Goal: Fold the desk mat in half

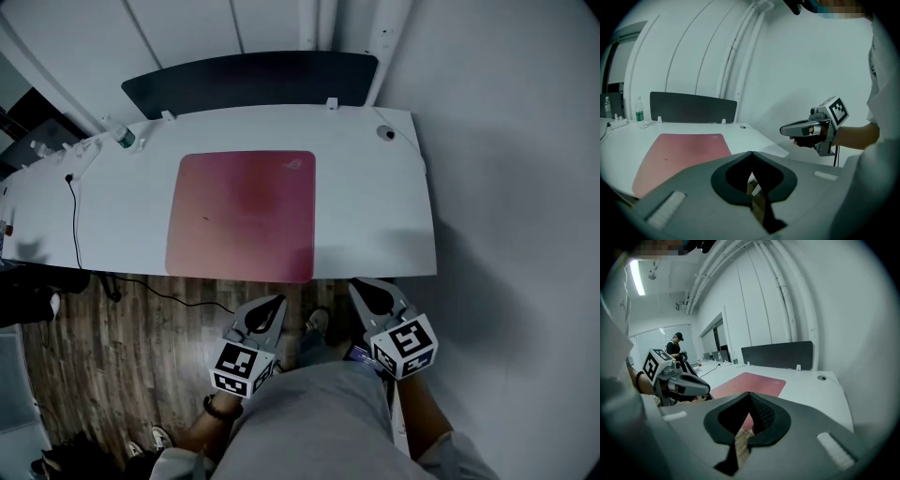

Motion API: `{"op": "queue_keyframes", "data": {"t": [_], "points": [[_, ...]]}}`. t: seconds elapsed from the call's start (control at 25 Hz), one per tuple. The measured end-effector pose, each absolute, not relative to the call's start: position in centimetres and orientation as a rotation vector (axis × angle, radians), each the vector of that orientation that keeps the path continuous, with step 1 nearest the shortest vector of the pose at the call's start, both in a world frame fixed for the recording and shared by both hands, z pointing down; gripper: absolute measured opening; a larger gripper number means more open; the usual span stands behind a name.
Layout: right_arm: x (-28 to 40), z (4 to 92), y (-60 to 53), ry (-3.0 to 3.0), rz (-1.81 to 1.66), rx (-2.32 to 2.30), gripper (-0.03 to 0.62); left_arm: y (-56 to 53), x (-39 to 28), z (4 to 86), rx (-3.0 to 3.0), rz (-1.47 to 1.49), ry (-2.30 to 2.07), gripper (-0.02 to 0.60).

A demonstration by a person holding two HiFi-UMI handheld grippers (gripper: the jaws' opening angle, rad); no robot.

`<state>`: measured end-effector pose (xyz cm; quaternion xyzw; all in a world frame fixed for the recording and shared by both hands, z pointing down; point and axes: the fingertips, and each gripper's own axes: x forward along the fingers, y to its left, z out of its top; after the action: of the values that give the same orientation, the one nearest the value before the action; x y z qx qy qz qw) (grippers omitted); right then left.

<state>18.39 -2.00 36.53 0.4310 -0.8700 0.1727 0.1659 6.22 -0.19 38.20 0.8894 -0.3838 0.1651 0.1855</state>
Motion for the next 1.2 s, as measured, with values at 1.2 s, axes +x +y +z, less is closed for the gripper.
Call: {"op": "queue_keyframes", "data": {"t": [1.2], "points": [[20.8,47.4,0.1,-2.390,0.745,1.203,0.006,-3.1,9.8,56.4,2.545,1.156,-0.894,0.203]]}}
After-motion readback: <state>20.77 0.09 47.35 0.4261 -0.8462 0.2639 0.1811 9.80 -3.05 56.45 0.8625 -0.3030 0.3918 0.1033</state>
